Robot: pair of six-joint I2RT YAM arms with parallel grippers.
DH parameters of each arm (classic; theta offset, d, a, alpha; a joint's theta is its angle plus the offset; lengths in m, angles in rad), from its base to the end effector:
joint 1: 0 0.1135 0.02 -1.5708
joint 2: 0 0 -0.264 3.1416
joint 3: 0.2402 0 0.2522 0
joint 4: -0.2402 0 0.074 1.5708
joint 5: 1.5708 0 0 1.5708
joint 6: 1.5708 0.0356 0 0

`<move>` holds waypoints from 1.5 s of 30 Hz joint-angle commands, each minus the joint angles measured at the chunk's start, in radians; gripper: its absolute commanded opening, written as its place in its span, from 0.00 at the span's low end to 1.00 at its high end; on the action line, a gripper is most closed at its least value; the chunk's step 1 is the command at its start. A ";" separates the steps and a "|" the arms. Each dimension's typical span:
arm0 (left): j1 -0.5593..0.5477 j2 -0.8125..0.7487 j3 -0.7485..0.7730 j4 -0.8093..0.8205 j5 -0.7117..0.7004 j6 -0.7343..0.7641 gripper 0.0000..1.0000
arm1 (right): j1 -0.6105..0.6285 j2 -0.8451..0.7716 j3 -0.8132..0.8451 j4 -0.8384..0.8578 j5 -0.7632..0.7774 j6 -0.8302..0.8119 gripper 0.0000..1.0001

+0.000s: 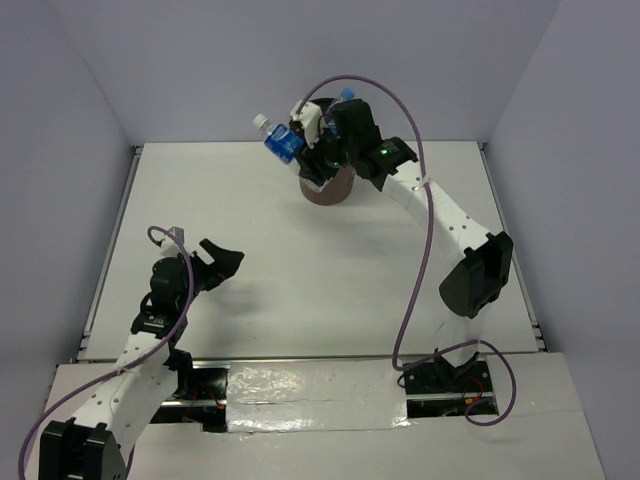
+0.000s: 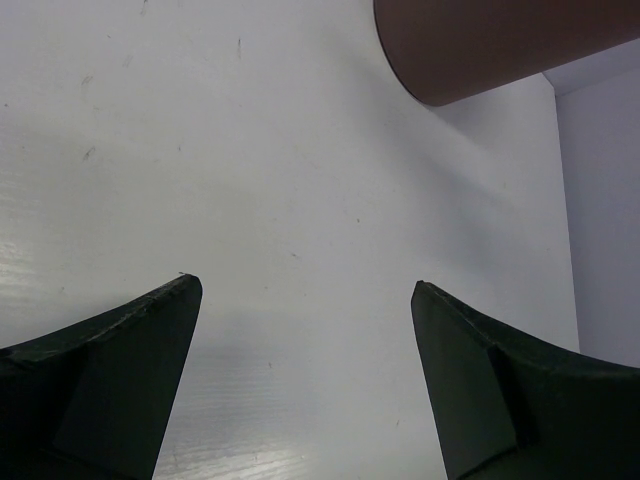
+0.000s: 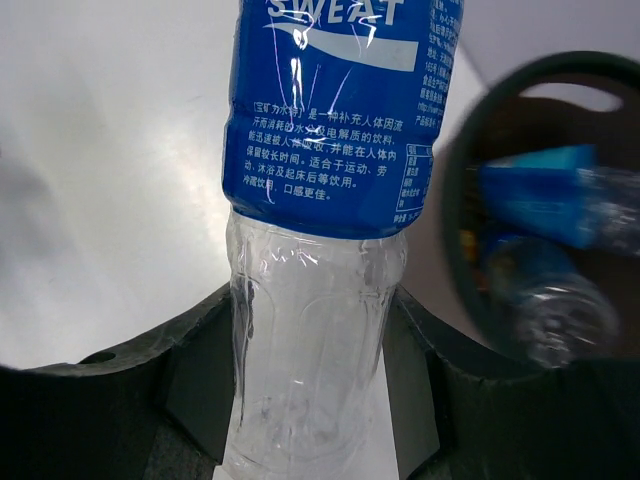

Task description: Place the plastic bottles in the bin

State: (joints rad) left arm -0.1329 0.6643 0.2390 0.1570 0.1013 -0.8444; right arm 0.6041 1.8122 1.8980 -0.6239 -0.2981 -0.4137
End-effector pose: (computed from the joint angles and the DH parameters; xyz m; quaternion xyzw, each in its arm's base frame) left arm 0.1636 -0.0255 0.2008 -0.2479 0.7553 -0.3198 0.5156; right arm 0.3354 0.2442 0.3952 -0.4830 0.7153 0.1750 0.4737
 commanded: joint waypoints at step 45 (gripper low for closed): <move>0.006 0.012 -0.010 0.042 0.017 -0.015 0.99 | -0.193 0.187 0.207 0.351 0.070 -0.004 0.95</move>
State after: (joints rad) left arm -0.1322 0.6720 0.2306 0.1432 0.1089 -0.8455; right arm 0.4179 2.0750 2.0693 -0.2928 -0.1986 -0.4458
